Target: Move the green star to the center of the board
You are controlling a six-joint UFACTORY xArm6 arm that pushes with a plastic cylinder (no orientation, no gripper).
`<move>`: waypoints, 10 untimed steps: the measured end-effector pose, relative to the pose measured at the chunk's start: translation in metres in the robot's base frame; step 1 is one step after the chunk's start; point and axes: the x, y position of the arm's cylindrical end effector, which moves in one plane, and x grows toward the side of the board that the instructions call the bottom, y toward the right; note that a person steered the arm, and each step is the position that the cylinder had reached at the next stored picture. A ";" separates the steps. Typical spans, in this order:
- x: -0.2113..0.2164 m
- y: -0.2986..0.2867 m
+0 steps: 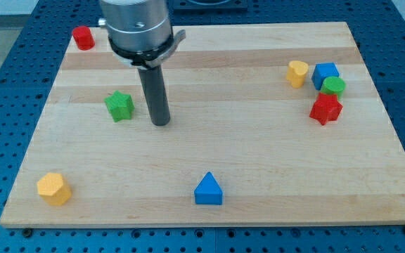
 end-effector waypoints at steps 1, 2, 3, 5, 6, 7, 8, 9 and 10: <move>0.032 -0.072; 0.025 -0.144; -0.031 -0.147; -0.047 0.008; -0.063 -0.048; -0.046 -0.123; 0.004 -0.137; 0.006 -0.066; -0.016 0.028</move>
